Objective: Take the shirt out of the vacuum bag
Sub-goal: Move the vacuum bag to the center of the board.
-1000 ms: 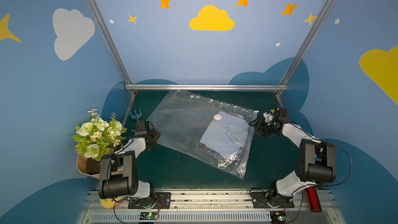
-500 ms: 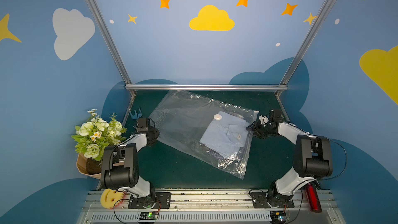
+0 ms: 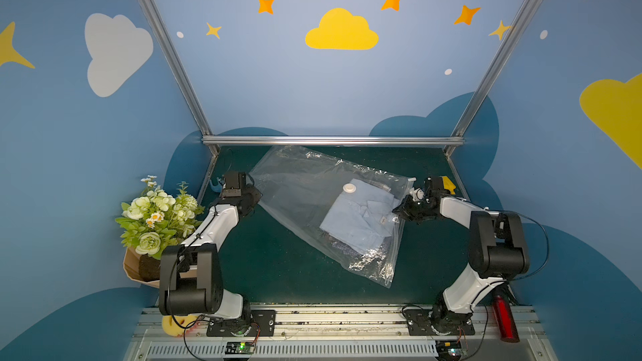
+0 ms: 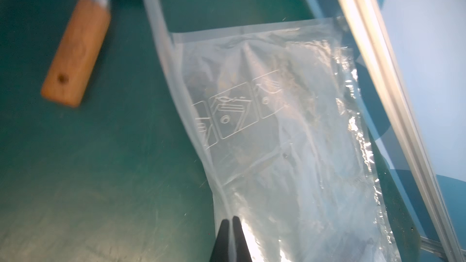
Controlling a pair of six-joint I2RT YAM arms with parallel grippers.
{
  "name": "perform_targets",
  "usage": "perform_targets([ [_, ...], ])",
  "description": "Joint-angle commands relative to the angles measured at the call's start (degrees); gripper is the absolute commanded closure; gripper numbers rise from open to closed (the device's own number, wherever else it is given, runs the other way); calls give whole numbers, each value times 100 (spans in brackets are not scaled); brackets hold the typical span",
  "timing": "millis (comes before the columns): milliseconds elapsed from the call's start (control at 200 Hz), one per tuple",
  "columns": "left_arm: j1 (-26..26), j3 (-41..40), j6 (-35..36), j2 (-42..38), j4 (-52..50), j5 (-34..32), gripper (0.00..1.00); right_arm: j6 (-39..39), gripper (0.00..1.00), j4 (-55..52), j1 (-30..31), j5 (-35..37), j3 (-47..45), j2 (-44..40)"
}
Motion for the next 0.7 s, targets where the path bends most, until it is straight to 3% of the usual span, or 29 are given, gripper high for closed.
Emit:
perform_targets([
  [0,94,581,576,288,-228,-264,97,333,89,346,341,-244,105,343],
  [370,460,2738,1317,1671,-544,164,97,1698,94,1868,1176,70,422,1115],
  [696,722,2408,1322,1049,-598,-50,97,1737,95,1521,1874,-55,2236,2400],
])
